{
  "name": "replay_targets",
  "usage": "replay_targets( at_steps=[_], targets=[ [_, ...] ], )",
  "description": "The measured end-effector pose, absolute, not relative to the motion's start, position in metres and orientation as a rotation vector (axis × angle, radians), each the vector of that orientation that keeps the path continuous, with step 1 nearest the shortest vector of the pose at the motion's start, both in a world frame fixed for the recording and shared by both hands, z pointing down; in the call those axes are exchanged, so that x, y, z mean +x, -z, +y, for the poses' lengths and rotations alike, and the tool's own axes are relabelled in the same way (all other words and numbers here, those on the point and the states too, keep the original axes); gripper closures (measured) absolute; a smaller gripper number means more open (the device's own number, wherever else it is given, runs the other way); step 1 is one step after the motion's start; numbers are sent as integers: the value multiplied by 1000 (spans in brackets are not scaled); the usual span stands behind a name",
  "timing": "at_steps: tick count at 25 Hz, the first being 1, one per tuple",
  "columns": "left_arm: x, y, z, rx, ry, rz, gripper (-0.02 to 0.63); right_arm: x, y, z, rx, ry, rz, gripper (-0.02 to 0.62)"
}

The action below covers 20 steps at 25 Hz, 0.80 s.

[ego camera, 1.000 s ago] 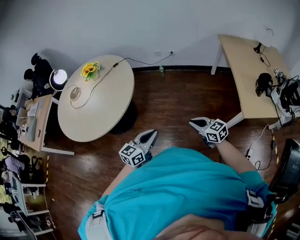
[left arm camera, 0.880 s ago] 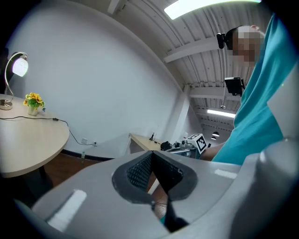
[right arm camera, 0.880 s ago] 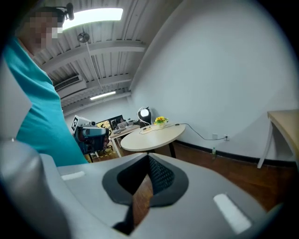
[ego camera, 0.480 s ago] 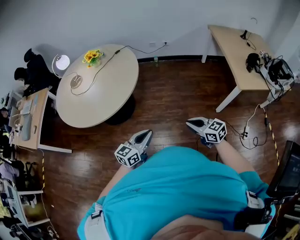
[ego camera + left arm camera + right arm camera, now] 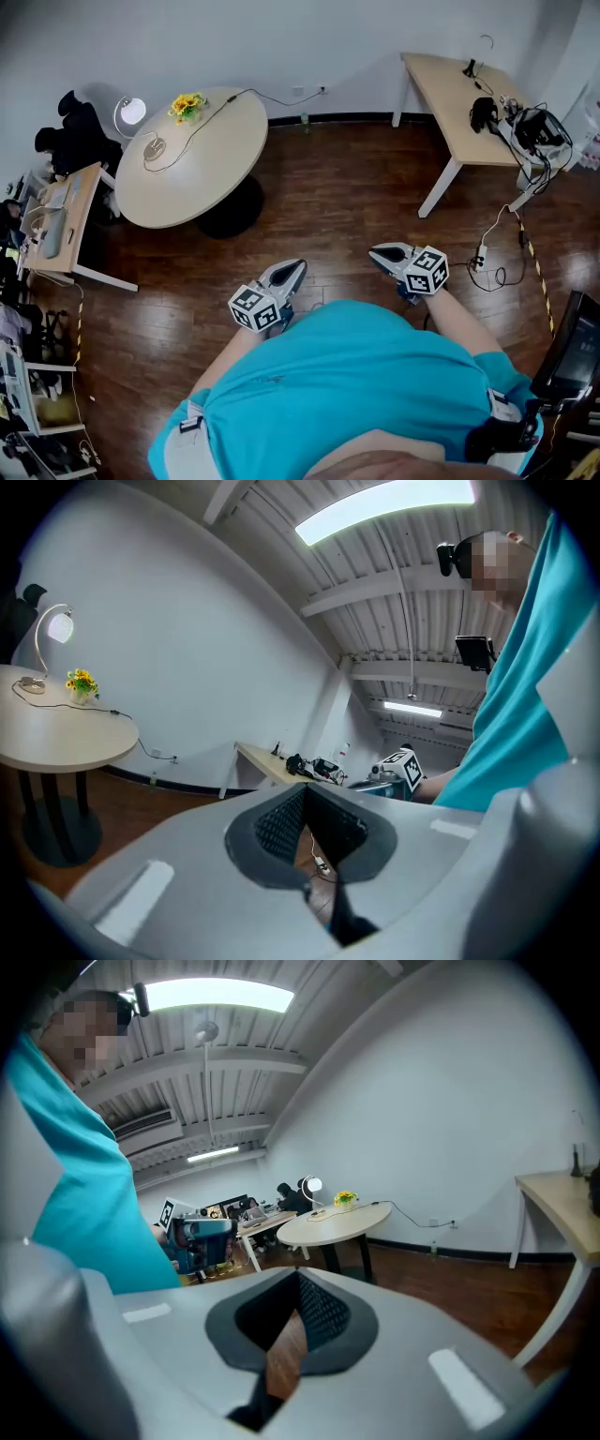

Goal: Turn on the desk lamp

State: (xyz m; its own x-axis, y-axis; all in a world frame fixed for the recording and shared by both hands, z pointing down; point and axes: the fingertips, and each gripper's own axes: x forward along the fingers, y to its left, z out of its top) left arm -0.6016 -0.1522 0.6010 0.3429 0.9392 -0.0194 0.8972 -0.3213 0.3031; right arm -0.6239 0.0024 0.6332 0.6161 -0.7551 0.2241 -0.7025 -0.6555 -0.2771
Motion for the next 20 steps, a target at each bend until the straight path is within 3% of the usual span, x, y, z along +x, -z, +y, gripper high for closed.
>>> replay_targets(
  at_steps=[11,20],
  targets=[
    [-765,-610,-144,2342,-270,1637,588,-793,-666,16,-2652,485,1186,594],
    [-857,-653,-334,2297,-183,1716,588,-874,-696,-168,-2720,445,1104,594]
  ],
)
